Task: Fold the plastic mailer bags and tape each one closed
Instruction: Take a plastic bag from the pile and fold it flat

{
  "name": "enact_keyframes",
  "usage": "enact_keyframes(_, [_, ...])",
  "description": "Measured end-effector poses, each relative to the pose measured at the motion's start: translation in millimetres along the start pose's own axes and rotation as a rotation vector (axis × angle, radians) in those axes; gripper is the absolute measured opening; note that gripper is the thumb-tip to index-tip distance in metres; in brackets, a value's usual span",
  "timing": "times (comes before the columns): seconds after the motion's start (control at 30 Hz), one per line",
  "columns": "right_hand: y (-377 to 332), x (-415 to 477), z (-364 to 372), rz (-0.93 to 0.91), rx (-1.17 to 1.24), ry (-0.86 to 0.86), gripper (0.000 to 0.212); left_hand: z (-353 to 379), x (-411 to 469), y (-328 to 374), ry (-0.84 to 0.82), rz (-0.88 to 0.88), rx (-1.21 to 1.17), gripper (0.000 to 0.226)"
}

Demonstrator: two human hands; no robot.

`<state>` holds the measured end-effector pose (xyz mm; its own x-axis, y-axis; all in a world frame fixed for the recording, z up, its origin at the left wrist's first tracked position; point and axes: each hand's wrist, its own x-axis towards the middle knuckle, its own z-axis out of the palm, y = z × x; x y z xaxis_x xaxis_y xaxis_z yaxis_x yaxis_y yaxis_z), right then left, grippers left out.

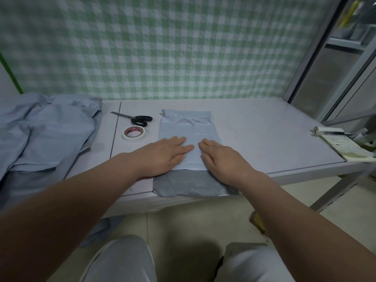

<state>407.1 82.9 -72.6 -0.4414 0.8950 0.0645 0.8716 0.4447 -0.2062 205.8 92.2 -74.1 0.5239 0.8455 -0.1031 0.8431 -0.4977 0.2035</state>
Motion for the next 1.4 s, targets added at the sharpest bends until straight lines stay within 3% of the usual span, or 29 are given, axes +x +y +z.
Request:
enact_keyframes(0.37, [-13,-49,6,-0.079,0.103,0.12,0.045,15,-51,4,0.153,0.043,-0.005,0.047])
enact_keyframes(0.53, [-7,-62,15,-0.121,0.092,0.138,0.083,14,-73,4,0.146,0.057,-0.013,0.093])
enact_keyframes(0.63, [-1,-67,20,-0.165,0.024,0.11,0.097,13,-83,10,0.154,0.078,-0.001,0.101])
enact_keyframes(0.7, [2,-68,22,-0.166,0.017,0.139,0.089,15,-86,10,0.175,0.096,0.015,0.1])
enact_keyframes(0.87, [3,-68,17,-0.129,0.24,0.247,0.048,20,-84,10,0.306,0.028,-0.028,0.07])
enact_keyframes(1.1, [9,-61,18,0.037,0.436,0.301,0.042,19,-79,16,0.469,-0.05,-0.068,0.029])
enact_keyframes(1.27, [9,-56,21,0.153,0.464,0.436,0.033,22,-74,14,0.529,-0.155,-0.091,0.028])
enact_keyframes(1.4, [9,-57,17,0.198,0.511,0.427,0.039,19,-76,15,0.541,-0.161,-0.144,0.042])
